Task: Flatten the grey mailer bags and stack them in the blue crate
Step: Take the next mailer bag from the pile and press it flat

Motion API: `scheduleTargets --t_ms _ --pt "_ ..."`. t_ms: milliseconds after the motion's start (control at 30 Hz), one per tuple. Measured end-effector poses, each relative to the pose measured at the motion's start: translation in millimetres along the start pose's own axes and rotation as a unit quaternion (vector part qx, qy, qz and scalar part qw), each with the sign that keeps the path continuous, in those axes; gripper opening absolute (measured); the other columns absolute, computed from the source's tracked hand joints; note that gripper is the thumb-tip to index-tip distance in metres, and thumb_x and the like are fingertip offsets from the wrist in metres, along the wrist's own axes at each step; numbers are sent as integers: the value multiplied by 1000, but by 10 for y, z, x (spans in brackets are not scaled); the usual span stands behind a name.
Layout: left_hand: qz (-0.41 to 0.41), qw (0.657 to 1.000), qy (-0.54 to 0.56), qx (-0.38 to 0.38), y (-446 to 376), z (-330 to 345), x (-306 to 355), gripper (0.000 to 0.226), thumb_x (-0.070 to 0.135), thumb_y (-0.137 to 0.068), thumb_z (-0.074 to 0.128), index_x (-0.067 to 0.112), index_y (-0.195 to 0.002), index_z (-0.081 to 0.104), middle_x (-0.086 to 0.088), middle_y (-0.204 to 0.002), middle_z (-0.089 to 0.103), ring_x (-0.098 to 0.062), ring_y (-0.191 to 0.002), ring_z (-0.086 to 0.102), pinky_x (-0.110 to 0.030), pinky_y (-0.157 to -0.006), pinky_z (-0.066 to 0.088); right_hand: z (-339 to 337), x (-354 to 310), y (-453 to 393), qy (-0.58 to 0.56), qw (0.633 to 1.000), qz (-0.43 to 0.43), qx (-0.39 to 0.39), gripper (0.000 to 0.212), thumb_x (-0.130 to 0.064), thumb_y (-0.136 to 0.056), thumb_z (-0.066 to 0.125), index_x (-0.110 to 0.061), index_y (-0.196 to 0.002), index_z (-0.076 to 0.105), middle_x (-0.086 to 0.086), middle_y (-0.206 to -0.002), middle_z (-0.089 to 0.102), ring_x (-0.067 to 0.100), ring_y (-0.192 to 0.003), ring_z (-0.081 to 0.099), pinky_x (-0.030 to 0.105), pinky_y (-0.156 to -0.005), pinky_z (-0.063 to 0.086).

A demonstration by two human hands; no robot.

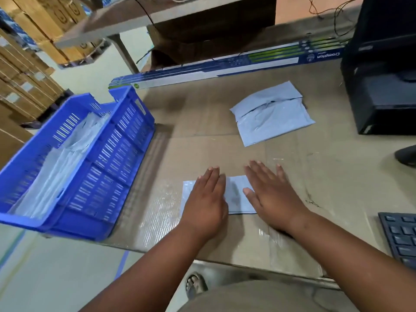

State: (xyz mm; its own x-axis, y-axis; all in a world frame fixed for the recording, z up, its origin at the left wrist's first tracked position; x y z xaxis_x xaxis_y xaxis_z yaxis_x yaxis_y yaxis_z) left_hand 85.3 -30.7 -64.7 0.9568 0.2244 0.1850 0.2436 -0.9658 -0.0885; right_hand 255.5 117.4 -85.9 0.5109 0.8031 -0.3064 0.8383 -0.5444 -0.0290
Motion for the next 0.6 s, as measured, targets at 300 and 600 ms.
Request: scheduleTargets --t_ms 300,600 --pt "-23 999 -24 -10 -197 410 48 64 36 -105 29 7 -161 39 -14 -171 31 -31 -160 24 -53 -128 22 259 -274 -127 65 997 24 -21 71 -48 -103 14 -19 -167 24 4 -177 13 22 -163 8 60 -129 7" --pt "-22 999 -27 -6 -231 443 35 70 40 -102 25 8 -164 34 -13 -173 25 -29 -161 19 -52 -129 18 288 -264 -167 96 994 30 -47 69 -50 -105 11 -25 -169 9 2 -178 -1 22 -164 -3 61 -128 0"
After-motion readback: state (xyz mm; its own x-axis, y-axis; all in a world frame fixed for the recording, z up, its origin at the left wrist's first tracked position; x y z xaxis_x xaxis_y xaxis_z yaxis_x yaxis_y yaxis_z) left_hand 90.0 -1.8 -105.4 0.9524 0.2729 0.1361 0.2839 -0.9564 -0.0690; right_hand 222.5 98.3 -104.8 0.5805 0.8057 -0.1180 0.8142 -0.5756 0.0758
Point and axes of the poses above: each hand's wrist, its own y-axis away from the middle knuckle, its own z-axis out of the palm, x = y × z, the point moved 1 cm from there along -y, towards the middle knuckle
